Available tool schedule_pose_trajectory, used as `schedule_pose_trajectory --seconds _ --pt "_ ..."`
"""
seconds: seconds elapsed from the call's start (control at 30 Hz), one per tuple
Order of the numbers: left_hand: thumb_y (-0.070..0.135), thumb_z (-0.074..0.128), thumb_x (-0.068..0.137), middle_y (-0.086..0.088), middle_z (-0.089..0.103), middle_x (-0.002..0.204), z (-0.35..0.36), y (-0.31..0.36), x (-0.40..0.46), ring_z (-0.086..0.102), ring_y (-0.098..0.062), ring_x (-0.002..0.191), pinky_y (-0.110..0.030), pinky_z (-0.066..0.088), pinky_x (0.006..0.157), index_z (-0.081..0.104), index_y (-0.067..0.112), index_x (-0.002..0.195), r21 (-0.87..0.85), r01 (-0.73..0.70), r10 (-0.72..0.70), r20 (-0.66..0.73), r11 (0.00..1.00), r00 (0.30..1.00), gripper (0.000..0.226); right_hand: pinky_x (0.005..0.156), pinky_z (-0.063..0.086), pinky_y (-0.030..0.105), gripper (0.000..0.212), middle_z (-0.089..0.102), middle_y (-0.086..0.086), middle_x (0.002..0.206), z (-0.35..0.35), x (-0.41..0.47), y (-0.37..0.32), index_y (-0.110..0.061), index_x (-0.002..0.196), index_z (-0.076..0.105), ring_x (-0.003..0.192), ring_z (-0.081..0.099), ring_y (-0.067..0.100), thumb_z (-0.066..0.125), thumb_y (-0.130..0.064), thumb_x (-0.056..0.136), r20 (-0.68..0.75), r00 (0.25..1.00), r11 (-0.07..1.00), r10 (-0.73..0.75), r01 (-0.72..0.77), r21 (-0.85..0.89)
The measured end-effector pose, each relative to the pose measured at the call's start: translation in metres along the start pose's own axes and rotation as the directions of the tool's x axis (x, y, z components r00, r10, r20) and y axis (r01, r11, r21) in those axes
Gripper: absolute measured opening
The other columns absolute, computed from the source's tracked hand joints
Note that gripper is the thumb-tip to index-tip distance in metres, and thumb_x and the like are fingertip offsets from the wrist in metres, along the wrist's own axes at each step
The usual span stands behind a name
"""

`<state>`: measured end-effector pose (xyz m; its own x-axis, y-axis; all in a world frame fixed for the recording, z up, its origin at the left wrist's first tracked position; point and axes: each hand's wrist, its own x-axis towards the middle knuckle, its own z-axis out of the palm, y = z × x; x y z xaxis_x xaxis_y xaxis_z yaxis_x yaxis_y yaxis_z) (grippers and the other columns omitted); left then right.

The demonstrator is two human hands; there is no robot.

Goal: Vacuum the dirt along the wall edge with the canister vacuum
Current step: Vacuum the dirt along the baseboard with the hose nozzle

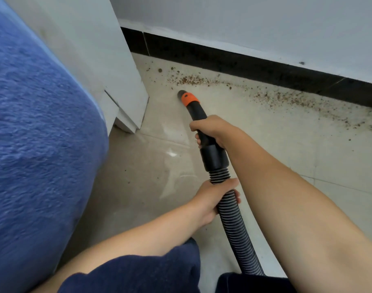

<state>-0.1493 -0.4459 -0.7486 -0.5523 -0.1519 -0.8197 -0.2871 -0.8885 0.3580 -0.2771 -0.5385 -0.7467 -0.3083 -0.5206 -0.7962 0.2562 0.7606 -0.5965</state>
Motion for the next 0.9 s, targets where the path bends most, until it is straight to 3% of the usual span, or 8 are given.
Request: schedule_pose_trajectory --seconds 0.2,0.33,0.6,0.9 --pt "0.014 0.068 0.087 -0.010 0.066 0.079 -0.016 0.018 -0.005 0.064 -0.020 0.065 -0.030 0.056 0.066 0.060 0.007 0.099 -0.022 -0.042 0.040 -0.084 0.999 0.996 0.016 0.046 0.051 0.025 0.013 0.055 0.005 0.048 0.021 0.005 -0.018 -0.005 0.090 0.051 0.037 0.052 0.016 0.059 -0.004 0.080 0.036 0.999 0.999 -0.010 0.009 0.031" --pt "0.013 0.066 0.088 -0.007 0.063 0.064 -0.020 0.019 -0.007 0.062 -0.016 0.051 -0.025 0.053 0.055 0.055 0.008 0.088 0.077 -0.003 0.005 -0.023 0.997 1.000 0.012 0.047 0.049 0.026 0.014 0.054 0.009 0.059 0.005 0.002 -0.011 -0.004 0.093 0.049 0.039 0.051 0.018 0.060 -0.005 0.082 -0.075 0.997 0.990 0.033 -0.023 0.138" --pt "0.013 0.064 0.089 -0.008 0.060 0.067 0.004 0.030 0.010 0.060 -0.017 0.053 -0.029 0.053 0.060 0.056 0.009 0.085 0.189 0.040 -0.054 0.073 0.981 0.996 0.010 0.049 0.050 0.027 0.021 0.054 0.010 0.063 -0.054 0.001 0.005 -0.001 0.102 0.049 0.046 0.052 0.018 0.060 -0.005 0.084 -0.349 0.932 0.942 0.104 0.021 0.336" --pt "0.016 0.068 0.087 -0.004 0.062 0.064 0.005 0.030 0.015 0.061 -0.015 0.053 -0.025 0.052 0.057 0.056 0.012 0.084 0.067 0.023 -0.025 0.027 0.997 0.999 0.013 0.045 0.051 0.024 0.014 0.055 0.008 0.058 -0.035 0.008 -0.017 -0.004 0.091 0.051 0.037 0.052 0.016 0.060 -0.005 0.081 -0.185 0.982 0.988 0.039 -0.010 0.155"
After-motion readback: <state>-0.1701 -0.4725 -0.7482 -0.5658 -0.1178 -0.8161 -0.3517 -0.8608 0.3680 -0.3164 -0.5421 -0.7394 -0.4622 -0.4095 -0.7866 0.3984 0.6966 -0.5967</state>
